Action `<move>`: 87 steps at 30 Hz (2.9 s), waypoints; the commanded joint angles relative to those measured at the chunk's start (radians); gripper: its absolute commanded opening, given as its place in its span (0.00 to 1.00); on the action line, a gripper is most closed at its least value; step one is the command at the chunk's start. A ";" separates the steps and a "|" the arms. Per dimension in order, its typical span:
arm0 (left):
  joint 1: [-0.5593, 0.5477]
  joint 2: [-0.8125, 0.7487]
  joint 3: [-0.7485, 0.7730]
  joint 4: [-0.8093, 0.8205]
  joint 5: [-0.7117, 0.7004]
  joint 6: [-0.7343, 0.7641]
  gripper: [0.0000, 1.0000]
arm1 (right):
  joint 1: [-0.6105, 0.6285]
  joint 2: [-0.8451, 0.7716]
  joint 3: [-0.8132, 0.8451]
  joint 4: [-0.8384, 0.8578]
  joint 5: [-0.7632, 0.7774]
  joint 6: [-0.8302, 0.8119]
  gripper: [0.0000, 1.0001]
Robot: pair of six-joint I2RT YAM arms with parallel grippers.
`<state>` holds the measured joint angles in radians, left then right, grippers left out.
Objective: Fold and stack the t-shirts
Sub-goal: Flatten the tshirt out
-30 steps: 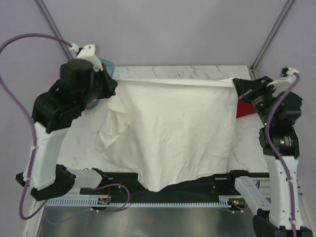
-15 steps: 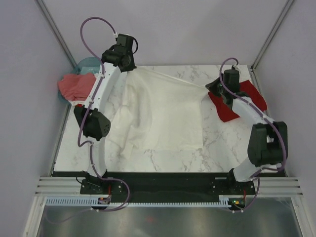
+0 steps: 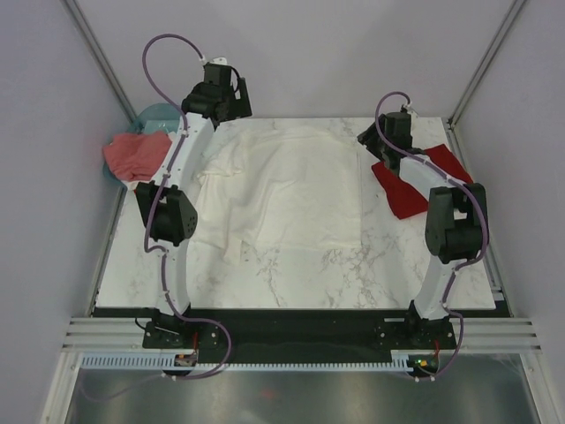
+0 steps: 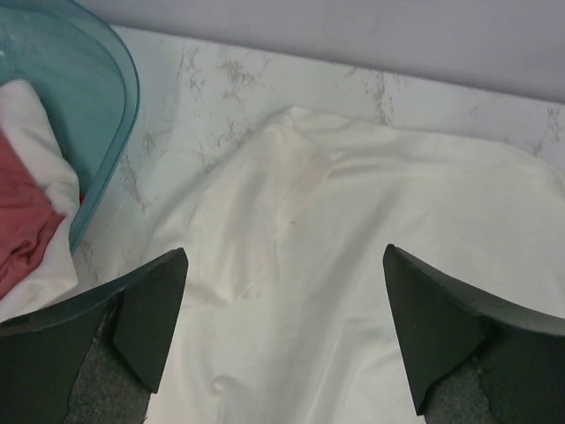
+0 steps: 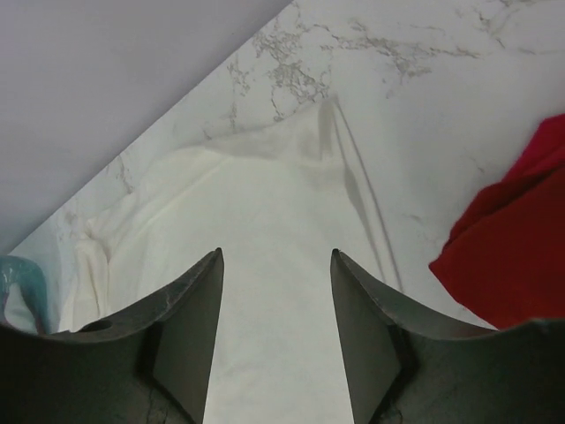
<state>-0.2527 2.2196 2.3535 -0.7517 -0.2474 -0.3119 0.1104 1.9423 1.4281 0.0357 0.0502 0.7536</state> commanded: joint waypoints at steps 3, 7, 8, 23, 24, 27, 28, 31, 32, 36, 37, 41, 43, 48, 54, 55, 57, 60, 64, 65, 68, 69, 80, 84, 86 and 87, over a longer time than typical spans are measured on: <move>-0.003 -0.272 -0.259 0.043 0.040 -0.018 0.99 | 0.035 -0.193 -0.187 -0.022 0.036 -0.062 0.56; -0.003 -0.450 -0.568 0.043 0.013 -0.125 1.00 | 0.089 -0.333 -0.325 -0.153 0.114 -0.132 0.57; -0.003 -0.484 -0.620 0.045 0.005 -0.180 1.00 | 0.100 -0.353 -0.346 -0.172 0.146 -0.140 0.57; -0.051 -0.781 -1.301 0.196 0.054 -0.414 1.00 | 0.209 -0.505 -0.701 -0.206 0.185 -0.140 0.57; -0.051 -0.811 -1.345 0.237 0.048 -0.411 1.00 | 0.212 -0.516 -0.719 -0.192 0.188 -0.140 0.56; -0.051 -0.891 -1.428 0.288 0.016 -0.385 1.00 | 0.213 -0.546 -0.776 -0.160 0.171 -0.134 0.55; -0.051 -0.909 -1.451 0.317 0.011 -0.385 1.00 | 0.215 -0.549 -0.784 -0.157 0.168 -0.129 0.55; -0.051 -0.974 -1.543 0.400 0.045 -0.371 1.00 | 0.219 -0.562 -0.810 -0.134 0.136 -0.120 0.55; -0.051 -0.983 -1.551 0.417 0.078 -0.359 1.00 | 0.221 -0.563 -0.813 -0.129 0.128 -0.117 0.55; -0.054 -1.040 -1.551 0.399 0.045 -0.343 1.00 | 0.221 -0.554 -0.818 -0.128 0.132 -0.114 0.55; -0.054 -1.058 -1.562 0.408 0.039 -0.345 1.00 | 0.221 -0.546 -0.814 -0.125 0.129 -0.112 0.55; -0.054 -1.063 -1.579 0.419 0.030 -0.349 1.00 | 0.219 -0.496 -0.801 -0.117 0.108 -0.114 0.52; -0.054 -1.058 -1.579 0.419 0.014 -0.348 1.00 | 0.219 -0.461 -0.792 -0.112 0.094 -0.117 0.50; -0.054 -1.037 -1.577 0.416 -0.004 -0.348 1.00 | 0.215 -0.433 -0.776 -0.112 0.105 -0.119 0.32; -0.054 -1.043 -1.591 0.405 -0.035 -0.357 1.00 | 0.146 -0.480 -0.793 -0.125 0.128 -0.106 0.02; -0.054 -1.043 -1.590 0.399 -0.044 -0.360 1.00 | 0.131 -0.485 -0.798 -0.126 0.131 -0.102 0.00; -0.054 -1.043 -1.594 0.393 -0.056 -0.368 1.00 | 0.091 -0.505 -0.810 -0.129 0.140 -0.089 0.00; -0.053 -1.034 -1.602 0.387 -0.064 -0.378 1.00 | 0.055 -0.548 -0.831 -0.134 0.169 -0.071 0.00; -0.053 -1.025 -1.611 0.376 -0.067 -0.388 0.99 | 0.034 -0.623 -0.857 -0.145 0.218 -0.057 0.00; -0.053 -1.020 -1.616 0.373 -0.070 -0.391 0.98 | 0.028 -0.638 -0.862 -0.148 0.224 -0.054 0.00; -0.053 -1.014 -1.622 0.370 -0.073 -0.395 0.98 | 0.023 -0.675 -0.871 -0.146 0.241 -0.051 0.00; -0.053 -1.005 -1.623 0.364 -0.072 -0.395 0.98 | 0.023 -0.681 -0.873 -0.146 0.241 -0.050 0.00; -0.053 -0.957 -1.620 0.321 -0.086 -0.415 0.96 | 0.020 -0.689 -0.868 -0.148 0.220 -0.062 0.24; -0.053 -0.989 -1.623 0.321 -0.069 -0.406 0.96 | 0.020 -0.709 -0.877 -0.152 0.229 -0.062 0.39; -0.053 -1.015 -1.628 0.322 -0.064 -0.401 0.98 | 0.021 -0.724 -0.883 -0.152 0.227 -0.065 0.47; -0.053 -1.028 -1.634 0.324 -0.064 -0.401 1.00 | 0.021 -0.735 -0.885 -0.155 0.227 -0.065 0.48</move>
<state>-0.3046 1.2495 0.7311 -0.4255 -0.2966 -0.6907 0.1341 1.2499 0.5568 -0.1192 0.2535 0.6899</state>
